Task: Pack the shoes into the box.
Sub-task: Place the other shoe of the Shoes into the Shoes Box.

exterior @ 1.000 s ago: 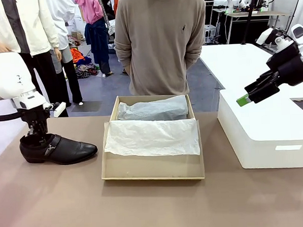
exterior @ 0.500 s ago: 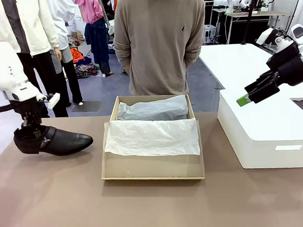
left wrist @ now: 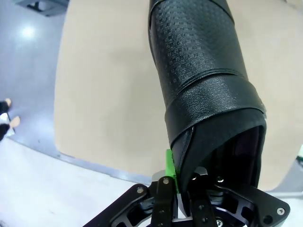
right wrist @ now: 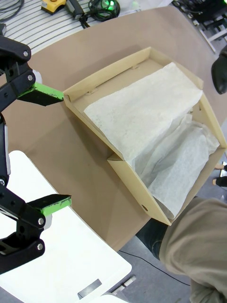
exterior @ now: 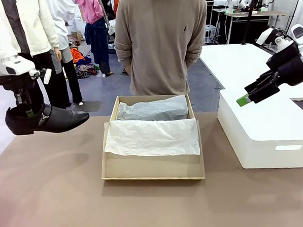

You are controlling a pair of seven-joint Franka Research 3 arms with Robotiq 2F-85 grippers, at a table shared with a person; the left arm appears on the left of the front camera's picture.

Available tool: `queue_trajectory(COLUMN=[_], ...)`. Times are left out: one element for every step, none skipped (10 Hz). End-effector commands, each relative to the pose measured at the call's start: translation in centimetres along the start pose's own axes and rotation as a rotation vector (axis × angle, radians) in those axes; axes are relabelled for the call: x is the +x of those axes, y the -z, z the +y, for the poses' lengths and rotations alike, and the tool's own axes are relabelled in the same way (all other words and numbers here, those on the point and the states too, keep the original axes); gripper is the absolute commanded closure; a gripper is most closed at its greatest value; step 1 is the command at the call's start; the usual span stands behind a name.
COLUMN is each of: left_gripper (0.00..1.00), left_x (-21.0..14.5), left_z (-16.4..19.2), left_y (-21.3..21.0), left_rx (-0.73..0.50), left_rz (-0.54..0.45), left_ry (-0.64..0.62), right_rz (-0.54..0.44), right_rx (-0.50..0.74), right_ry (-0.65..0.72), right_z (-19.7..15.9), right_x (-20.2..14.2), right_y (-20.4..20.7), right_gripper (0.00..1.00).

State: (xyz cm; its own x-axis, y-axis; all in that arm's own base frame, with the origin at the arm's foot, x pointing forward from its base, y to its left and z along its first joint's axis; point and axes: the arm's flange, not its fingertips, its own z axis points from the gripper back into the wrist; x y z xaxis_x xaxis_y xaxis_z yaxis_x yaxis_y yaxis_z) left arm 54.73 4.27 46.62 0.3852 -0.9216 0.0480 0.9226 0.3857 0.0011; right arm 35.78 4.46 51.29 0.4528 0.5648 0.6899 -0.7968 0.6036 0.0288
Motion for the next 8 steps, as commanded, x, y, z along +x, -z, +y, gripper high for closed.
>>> queue_trajectory(left_gripper=[1.00, 1.00, 1.00, 1.00, 1.00, 1.00, 1.00, 1.00], left_x=[1.1, 1.4, 1.7, 1.8, 1.8, 1.7, 1.7, 1.7], left_z=[-0.8, -1.4, -2.0, -2.4, -3.0, -1.8, -1.8, -1.8], left_y=[-2.2, -3.1, -3.7, -4.5, -5.1, -3.5, -3.5, -3.5], left_rx=[-0.013, -0.009, -0.001, 0.004, -0.004, 0.000, 0.000, 0.000], left_rz=[-0.040, -0.055, -0.054, -0.062, -0.048, -0.044, -0.044, -0.044], left_ry=[-0.171, -0.211, -0.246, -0.290, -0.262, -0.244, -0.244, -0.244], right_rz=[-0.024, -0.024, -0.024, -0.024, -0.024, -0.024, -0.024, -0.024], right_rx=[0.015, 0.015, 0.015, 0.015, 0.015, 0.015, 0.015, 0.015], right_ry=[-0.020, -0.020, -0.020, -0.020, -0.020, -0.020, -0.020, -0.020], right_z=[-0.4, -0.4, -0.4, -0.4, -0.4, -0.4, -0.4, -0.4], right_x=[0.0, 0.0, 0.0, 0.0, 0.0, 0.0, 0.0, 0.0], right_y=[0.0, 0.0, 0.0, 0.0, 0.0, 0.0, 0.0, 0.0], right_gripper=[0.00, 0.00, 0.00, 0.00, 0.00, 0.00, 0.00, 0.00])
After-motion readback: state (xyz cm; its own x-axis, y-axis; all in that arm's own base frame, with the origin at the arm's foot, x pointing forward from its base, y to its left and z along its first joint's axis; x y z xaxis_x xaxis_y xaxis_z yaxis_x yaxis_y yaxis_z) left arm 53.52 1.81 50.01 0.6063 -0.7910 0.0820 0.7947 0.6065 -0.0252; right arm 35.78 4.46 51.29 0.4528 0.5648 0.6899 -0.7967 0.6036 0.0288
